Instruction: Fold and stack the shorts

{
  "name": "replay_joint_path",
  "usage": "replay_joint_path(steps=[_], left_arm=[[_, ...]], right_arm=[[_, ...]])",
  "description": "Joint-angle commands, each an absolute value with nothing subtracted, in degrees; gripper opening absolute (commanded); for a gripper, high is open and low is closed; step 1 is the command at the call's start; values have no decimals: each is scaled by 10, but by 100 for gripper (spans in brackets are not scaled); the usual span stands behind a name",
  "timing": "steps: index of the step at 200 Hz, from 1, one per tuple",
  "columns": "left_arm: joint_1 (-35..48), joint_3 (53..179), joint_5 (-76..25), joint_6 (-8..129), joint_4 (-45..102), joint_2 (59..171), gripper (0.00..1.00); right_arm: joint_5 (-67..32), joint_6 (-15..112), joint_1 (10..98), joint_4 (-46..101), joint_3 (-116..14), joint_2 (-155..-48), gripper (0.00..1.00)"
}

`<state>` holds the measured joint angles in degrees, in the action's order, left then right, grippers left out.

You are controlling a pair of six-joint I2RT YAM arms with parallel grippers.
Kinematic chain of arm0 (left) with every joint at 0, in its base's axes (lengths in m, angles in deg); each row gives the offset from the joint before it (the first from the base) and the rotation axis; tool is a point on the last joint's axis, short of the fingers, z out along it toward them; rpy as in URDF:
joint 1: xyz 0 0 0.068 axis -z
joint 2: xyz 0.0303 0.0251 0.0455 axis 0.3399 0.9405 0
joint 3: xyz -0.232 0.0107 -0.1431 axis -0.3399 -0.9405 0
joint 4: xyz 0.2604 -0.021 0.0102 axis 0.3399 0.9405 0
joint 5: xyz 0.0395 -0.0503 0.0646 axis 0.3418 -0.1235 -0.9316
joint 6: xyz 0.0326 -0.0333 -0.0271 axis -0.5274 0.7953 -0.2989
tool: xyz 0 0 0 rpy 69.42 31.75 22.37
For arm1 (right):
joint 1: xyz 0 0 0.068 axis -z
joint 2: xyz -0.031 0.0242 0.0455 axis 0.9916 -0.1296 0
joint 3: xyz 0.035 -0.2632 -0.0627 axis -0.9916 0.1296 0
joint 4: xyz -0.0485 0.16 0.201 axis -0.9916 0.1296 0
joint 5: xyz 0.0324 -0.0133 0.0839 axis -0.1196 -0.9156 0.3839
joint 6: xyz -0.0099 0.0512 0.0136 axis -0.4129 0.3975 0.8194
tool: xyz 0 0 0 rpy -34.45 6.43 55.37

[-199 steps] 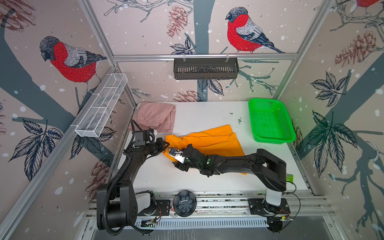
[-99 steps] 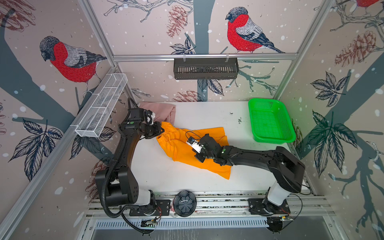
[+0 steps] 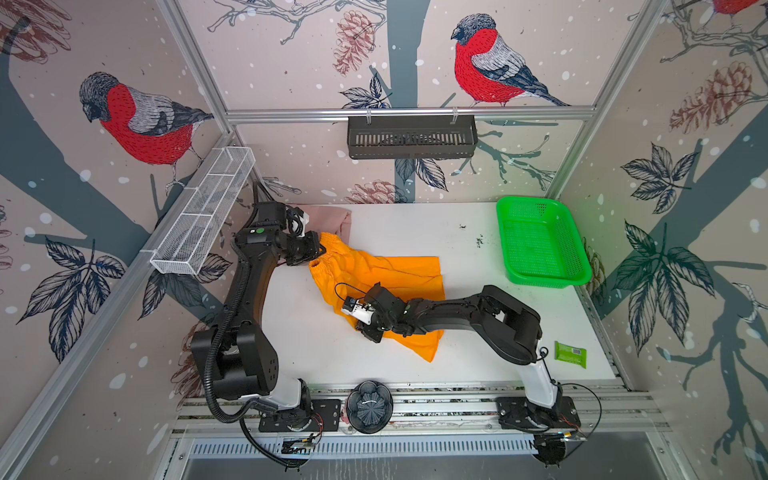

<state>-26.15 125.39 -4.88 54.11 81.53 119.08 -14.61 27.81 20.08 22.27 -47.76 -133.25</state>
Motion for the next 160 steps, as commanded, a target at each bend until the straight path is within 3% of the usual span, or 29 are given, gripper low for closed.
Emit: replay_joint_path(steps=[1, 35, 98, 160], left_arm=[[-261, 1263, -55, 519, 836, 1190, 0], [-261, 1277, -56, 507, 846, 1188, 0], [-204, 1306, -106, 537, 846, 1187, 0], [-123, 1299, -163, 612, 806, 1178, 0]], right_arm=[[-125, 312, 219, 197, -471, -1286, 25], [-128, 329, 272, 213, -447, -1205, 29], [-177, 368, 302, 159, -338, -1152, 9], [-195, 376, 284, 147, -316, -1156, 6]])
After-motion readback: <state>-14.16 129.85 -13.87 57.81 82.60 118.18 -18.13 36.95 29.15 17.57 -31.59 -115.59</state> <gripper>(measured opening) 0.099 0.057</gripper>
